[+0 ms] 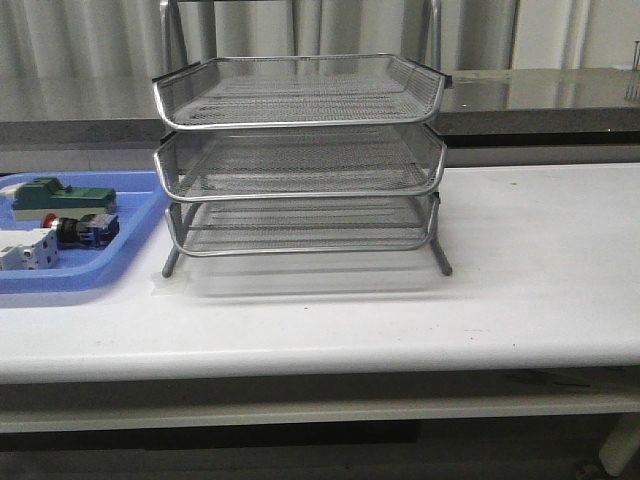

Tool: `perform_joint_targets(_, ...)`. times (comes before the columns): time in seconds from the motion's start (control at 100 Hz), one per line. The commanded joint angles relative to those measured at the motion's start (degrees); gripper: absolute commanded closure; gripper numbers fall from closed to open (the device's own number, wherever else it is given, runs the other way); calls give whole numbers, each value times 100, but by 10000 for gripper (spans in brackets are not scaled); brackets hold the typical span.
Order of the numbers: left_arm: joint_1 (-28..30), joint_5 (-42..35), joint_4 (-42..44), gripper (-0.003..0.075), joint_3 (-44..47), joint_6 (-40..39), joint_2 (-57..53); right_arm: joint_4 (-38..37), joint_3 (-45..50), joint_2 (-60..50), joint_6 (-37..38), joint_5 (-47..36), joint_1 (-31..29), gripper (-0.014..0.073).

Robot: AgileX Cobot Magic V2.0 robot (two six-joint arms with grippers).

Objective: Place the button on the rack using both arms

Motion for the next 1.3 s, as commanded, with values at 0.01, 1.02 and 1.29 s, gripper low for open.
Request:
perform_joint_targets(0.01, 4, -466, -52, 716, 266, -54, -198, 194, -210, 105, -17, -415, -20, 620)
perform_joint_targets(1.02, 4, -466, -52, 716, 266, -54, -198, 5825, -212, 2453, -3700, -1971, -14, 130)
perform_joint_targets(1.29, 4, -466, -52, 716, 266, -54, -198, 8780, -408, 3695, -6469, -1697, -14, 130)
